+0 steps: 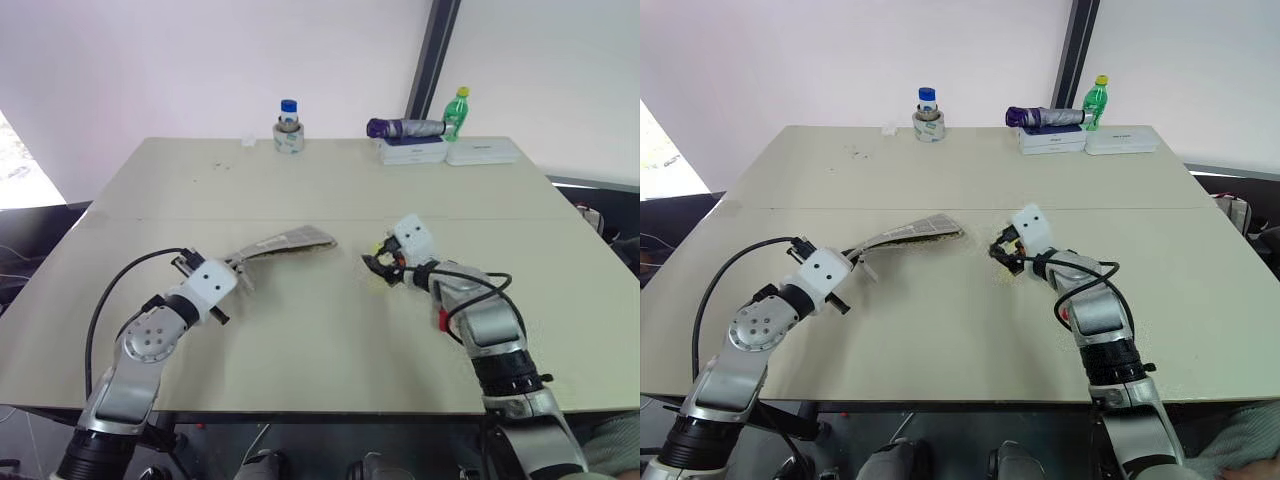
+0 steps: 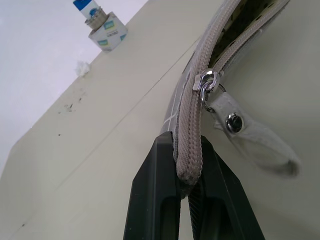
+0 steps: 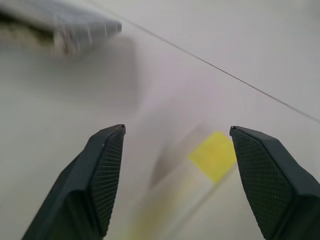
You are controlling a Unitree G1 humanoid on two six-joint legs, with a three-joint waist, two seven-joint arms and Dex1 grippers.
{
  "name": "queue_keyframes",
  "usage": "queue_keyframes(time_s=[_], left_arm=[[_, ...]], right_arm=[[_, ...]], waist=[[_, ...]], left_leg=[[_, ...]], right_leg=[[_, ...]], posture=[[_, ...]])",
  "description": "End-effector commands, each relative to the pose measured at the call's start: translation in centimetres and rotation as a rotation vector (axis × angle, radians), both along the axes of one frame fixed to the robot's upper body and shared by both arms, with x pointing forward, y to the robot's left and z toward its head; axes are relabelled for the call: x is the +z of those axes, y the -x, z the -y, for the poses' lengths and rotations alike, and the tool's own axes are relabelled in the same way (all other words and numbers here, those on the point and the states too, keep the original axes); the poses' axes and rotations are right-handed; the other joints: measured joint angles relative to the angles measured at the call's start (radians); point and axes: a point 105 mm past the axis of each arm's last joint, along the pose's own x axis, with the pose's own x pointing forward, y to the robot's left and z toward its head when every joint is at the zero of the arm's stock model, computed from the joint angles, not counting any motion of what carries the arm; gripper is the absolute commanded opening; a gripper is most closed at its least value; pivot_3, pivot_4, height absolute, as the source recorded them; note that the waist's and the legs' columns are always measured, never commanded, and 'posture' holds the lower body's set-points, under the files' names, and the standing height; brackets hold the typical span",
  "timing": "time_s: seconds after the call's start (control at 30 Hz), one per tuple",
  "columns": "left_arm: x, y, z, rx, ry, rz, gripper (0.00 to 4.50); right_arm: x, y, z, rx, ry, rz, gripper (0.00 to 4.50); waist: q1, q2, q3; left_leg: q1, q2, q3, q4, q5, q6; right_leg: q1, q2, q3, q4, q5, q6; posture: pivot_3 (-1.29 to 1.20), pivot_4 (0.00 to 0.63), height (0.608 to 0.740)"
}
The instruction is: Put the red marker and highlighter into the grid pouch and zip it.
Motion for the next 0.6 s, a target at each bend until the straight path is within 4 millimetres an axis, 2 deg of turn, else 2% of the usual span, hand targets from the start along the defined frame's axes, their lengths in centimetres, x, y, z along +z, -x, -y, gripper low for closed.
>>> queue_keyframes(time_s=[0.03, 0.17, 0.27, 0.37, 0.6], left_arm=[[0.8, -0.1, 0.4, -0.013, -0.034, 0.055, 0.0], [0.8, -0.1, 0.5, -0.014, -0.028, 0.055, 0.0], [0.8, -0.1, 0.6, -0.018, -0.028, 0.059, 0.0], [0.8, -0.2, 0.7, -0.021, -0.028, 0.06, 0.0], [0.7, -0.2, 0.9, -0.025, -0.021, 0.063, 0.0]], right_arm=[[0.9, 0.3, 1.4, -0.093, -0.026, -0.027, 3.54], [-0.6, 0.8, 1.5, -0.207, -0.099, -0.185, 3.54], [-0.5, 1.1, 0.6, -0.225, -0.129, -0.219, 3.54], [-0.6, 1.1, 0.5, -0.26, -0.133, -0.228, 3.54], [-2.6, 1.5, -1.0, -0.291, -0.066, -0.235, 3.54]], waist=[[0.004, 0.0, 0.0], [0.001, 0.0, 0.0], [-0.003, 0.0, 0.0], [-0.003, 0.0, 0.0], [-0.001, 0.0, 0.0]], left_leg=[[0.0, 0.0, 0.0, 0.0, 0.0, 0.0], [0.0, 0.0, 0.0, 0.0, 0.0, 0.0], [-0.001, 0.0, 0.0, -0.001, 0.0, 0.0], [-0.001, 0.0, 0.0, -0.001, 0.0, 0.0], [-0.001, 0.0, 0.0, -0.001, 0.0, 0.0]], right_leg=[[0.0, 0.0, 0.0, 0.0, 0.0, 0.0], [0.0, 0.0, 0.0, 0.0, 0.0, 0.0], [-0.001, 0.0, 0.0, 0.0, 0.0, 0.0], [-0.002, 0.0, 0.0, 0.0, 0.0, 0.0], [-0.001, 0.0, 0.0, 0.0, 0.0, 0.0]], posture=[[0.0, 0.15, 0.737], [0.0, 0.15, 0.737], [0.0, 0.15, 0.737], [0.0, 0.15, 0.737], [0.0, 0.15, 0.737]])
